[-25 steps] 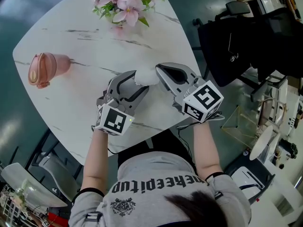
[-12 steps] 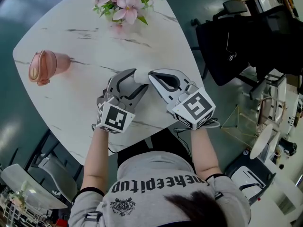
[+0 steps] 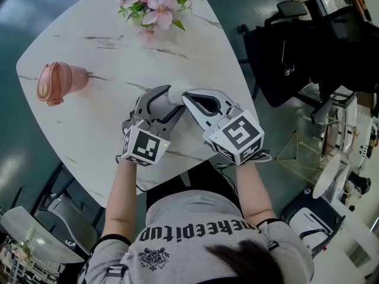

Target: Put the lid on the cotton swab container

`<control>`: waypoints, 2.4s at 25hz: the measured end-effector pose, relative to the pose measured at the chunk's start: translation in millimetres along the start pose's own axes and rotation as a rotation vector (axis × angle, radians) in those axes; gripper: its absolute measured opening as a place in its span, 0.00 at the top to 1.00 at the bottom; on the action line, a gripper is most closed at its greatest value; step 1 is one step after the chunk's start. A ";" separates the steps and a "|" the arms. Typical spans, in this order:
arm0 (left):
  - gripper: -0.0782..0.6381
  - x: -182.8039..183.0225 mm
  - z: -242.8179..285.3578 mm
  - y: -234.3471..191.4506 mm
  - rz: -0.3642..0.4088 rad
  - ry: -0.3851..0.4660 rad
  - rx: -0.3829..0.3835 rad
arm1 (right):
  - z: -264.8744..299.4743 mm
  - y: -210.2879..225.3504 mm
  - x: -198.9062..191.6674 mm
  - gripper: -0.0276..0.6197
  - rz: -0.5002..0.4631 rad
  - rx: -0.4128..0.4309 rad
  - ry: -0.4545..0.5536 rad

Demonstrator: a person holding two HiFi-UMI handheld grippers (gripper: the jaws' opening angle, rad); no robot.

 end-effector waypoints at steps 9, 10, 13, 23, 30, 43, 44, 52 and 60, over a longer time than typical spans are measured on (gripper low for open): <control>0.54 -0.9 0.5 -0.2 0.002 0.003 -0.006 | 2.9 -0.6 -1.9 0.94 -0.010 -0.055 -0.040; 0.54 -1.1 0.7 -0.3 0.001 0.003 -0.005 | 3.1 -0.6 -2.1 0.94 -0.013 -0.062 -0.042; 0.54 -1.1 0.4 -0.5 -0.002 0.001 -0.003 | 3.2 -1.1 -2.0 0.94 -0.010 -0.068 -0.039; 0.63 -1.2 -19.9 2.4 0.002 -0.007 0.046 | -0.4 -2.1 -2.1 0.94 -0.014 -0.118 0.027; 0.80 7.7 -39.5 4.2 -0.004 0.022 0.132 | -3.8 -6.2 -2.2 0.94 -0.048 -0.158 0.058; 0.87 61.4 -74.1 16.8 -0.038 0.148 0.205 | -39.0 -32.9 27.5 0.94 -0.002 -0.101 0.185; 0.87 66.7 -77.2 18.9 -0.040 0.158 0.213 | -43.3 -35.9 30.6 0.94 -0.001 -0.094 0.197; 0.87 104.4 -104.1 37.5 -0.060 0.231 0.266 | -78.7 -62.7 51.3 0.94 -0.023 -0.041 0.281; 0.87 133.5 -126.5 59.7 -0.038 0.295 0.310 | -108.7 -82.9 63.8 0.94 -0.059 -0.011 0.351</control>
Point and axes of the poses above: the fingertips, and each gripper's own axes: z forward along the fingers, y to its right, x out of its top, the point moved 2 cm from there along -z, backward along the fingers, and after that the axes turned 6 degrees about -x, right-handed, at the moved point
